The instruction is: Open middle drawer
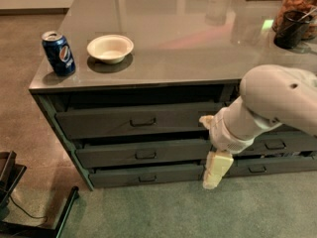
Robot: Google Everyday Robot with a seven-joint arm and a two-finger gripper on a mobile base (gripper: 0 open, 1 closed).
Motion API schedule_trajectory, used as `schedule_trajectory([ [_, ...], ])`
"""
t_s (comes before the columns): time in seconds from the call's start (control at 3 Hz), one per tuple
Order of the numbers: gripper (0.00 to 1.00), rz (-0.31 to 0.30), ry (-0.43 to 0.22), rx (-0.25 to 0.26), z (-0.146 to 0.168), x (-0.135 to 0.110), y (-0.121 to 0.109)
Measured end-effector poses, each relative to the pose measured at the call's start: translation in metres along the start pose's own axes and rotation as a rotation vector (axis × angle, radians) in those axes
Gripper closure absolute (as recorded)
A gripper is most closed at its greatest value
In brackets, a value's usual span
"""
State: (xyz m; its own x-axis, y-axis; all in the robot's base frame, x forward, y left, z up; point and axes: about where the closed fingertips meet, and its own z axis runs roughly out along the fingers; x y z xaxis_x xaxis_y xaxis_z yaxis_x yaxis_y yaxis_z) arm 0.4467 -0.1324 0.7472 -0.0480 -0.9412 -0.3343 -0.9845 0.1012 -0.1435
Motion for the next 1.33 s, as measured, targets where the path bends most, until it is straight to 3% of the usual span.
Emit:
schedule_trajectory([
  [0.33,0.0,-0.031,-0.021,-0.029,0.051,0.009,0.009],
  [1.0,0.0,-0.06,-0.079,0.02,0.16,0.013,0.003],
  [1.33,0.0,-0.06,-0.092,0.054,0.16,0.01,-0.006],
])
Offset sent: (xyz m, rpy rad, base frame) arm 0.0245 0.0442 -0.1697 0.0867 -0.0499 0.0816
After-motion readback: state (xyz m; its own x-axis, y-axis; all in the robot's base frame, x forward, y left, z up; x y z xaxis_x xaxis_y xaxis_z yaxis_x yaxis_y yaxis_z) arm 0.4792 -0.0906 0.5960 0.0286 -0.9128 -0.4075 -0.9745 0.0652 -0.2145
